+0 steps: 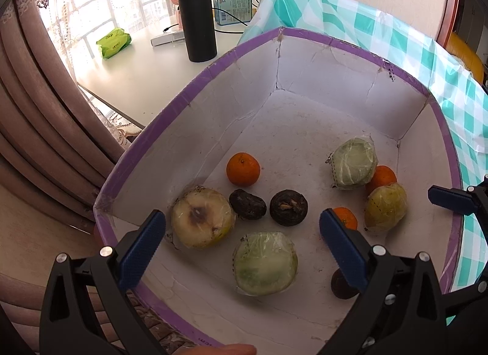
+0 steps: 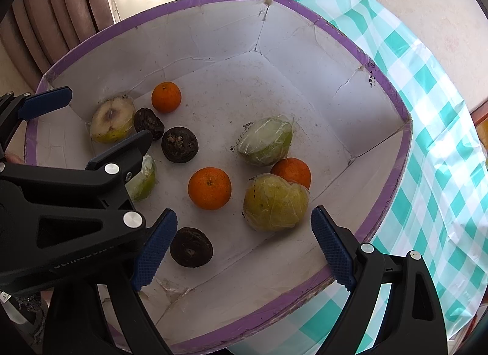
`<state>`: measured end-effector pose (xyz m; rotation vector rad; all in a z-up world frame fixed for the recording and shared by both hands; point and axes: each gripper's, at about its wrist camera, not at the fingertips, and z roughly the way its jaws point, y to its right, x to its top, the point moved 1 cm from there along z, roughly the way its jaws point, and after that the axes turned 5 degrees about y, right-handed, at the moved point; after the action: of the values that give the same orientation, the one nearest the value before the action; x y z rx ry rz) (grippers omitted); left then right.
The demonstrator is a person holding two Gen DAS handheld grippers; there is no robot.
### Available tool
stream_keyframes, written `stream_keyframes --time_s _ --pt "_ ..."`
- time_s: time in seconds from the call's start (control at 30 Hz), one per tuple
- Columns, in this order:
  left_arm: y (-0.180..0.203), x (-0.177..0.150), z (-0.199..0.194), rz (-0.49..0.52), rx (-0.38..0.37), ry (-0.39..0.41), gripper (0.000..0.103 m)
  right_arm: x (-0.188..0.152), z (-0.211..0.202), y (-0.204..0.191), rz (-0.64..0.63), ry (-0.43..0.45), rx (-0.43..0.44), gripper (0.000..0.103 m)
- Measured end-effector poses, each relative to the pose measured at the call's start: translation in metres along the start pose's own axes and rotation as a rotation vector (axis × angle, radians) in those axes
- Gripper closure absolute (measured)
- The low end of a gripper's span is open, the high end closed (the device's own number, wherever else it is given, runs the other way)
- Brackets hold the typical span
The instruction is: Organize fruits
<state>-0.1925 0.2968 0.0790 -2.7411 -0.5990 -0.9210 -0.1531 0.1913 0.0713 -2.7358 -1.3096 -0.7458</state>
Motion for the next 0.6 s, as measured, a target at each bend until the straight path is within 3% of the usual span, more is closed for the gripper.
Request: stream_keyframes --time_s 0.6 --pt "-0.0002 0.0001 0.0014 0.002 -0.002 0.001 0.002 0.0000 -0.0001 0.0000 0.000 0.004 0.000 0.017"
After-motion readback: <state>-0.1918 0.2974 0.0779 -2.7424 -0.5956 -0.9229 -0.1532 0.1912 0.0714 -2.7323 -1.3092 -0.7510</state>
